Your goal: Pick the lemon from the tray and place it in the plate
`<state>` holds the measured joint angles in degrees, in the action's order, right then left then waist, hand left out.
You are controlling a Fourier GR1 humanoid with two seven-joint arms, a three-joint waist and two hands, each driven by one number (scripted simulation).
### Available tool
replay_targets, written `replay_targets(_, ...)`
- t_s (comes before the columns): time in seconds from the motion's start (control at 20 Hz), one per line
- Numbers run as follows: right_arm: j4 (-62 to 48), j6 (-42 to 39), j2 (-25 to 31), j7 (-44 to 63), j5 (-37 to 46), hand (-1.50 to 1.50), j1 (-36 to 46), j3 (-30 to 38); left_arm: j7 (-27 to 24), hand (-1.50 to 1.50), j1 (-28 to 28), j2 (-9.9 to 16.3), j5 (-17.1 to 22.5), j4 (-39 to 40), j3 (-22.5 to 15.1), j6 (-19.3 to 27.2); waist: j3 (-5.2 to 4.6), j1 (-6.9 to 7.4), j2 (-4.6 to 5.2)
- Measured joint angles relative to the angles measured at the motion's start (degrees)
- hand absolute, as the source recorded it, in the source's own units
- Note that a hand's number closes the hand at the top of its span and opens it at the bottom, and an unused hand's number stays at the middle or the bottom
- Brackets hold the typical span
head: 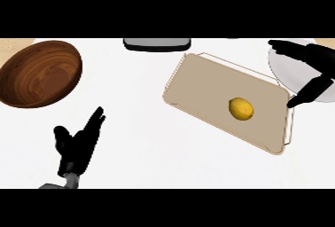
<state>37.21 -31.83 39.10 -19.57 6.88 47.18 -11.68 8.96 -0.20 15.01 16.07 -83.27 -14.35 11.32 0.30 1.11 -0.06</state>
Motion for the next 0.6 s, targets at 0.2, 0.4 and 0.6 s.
replay_targets(0.2, 2.36, 1.65, -2.66, 3.11, 2.67, -1.50, -0.63, -0.63, 1.05, 0.00, 0.64, 0.20, -0.11, -0.78, 0.97, -0.67, -0.07, -0.45, -0.09)
replay_targets(0.4, 6.22, 1.56, -4.98, 7.06, 4.31, -1.50, -2.97, -1.56, 1.01, 0.00, 0.21, -0.71, -0.78, 0.23, 1.52, -0.71, -0.04, -0.97, -0.24)
replay_targets(0.6, 9.85, 0.04, -6.82, 9.95, 4.86, -1.50, -5.39, -1.06, 1.05, 0.00, -0.08, -1.28, -1.25, 0.88, 2.32, -1.52, 0.00, -1.02, -0.26)
